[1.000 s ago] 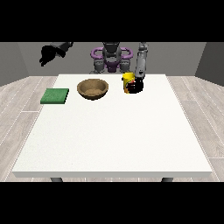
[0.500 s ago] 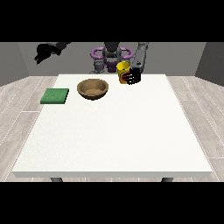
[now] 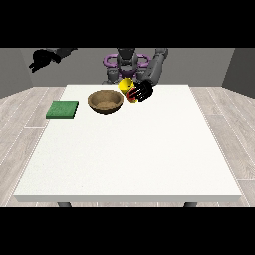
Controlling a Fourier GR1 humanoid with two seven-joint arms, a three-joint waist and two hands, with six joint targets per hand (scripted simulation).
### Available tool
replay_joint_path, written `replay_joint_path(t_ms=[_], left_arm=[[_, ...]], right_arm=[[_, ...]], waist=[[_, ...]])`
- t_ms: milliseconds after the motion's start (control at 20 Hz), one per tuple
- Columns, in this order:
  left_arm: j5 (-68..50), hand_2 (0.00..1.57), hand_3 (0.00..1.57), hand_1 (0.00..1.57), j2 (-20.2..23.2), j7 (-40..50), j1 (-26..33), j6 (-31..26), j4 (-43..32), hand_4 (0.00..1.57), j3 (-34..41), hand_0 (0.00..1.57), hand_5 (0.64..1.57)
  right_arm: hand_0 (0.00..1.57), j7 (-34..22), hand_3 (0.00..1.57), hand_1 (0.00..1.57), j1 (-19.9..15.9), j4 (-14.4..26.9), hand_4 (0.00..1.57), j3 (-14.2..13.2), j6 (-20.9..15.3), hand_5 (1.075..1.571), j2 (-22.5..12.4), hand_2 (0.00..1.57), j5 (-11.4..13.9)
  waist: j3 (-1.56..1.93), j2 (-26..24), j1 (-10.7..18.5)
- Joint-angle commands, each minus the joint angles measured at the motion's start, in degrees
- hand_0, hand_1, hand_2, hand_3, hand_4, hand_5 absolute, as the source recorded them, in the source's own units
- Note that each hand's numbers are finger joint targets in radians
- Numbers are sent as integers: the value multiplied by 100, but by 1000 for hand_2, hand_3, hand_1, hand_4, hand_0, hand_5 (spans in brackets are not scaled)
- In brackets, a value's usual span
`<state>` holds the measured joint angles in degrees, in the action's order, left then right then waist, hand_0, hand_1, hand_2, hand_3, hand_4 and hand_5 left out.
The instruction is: Pick the cup and pour the ball into the bowl, then pick the bowl and place it on the pad
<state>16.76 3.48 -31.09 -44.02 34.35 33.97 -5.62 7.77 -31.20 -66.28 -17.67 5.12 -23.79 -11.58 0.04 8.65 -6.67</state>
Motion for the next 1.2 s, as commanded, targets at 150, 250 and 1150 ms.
replay_joint_path(t_ms=[150, 250, 1150], left_arm=[[1136, 1571, 1571, 1454, 379, 1053, -754, 821, -694, 1494, -472, 1454, 1227], [1609, 1571, 1571, 1484, 234, 1506, -1005, 1065, -846, 1519, -805, 1484, 1255], [5168, 1571, 1571, 1521, -336, 4995, -1893, 1319, -2484, 1248, -3297, 1521, 1433]], right_arm=[[0, 1, 663, 0, -128, -52, 552, 240, -13, 1569, 233, 362, 62], [0, -3, 664, 0, -281, 220, 541, 154, 126, 1568, 92, 365, -3], [0, 311, 604, 0, -556, 860, 573, 458, 3, 1566, 372, 347, 361]], waist=[[5, 79, -402], [8, 20, -266], [5, -267, -481]])
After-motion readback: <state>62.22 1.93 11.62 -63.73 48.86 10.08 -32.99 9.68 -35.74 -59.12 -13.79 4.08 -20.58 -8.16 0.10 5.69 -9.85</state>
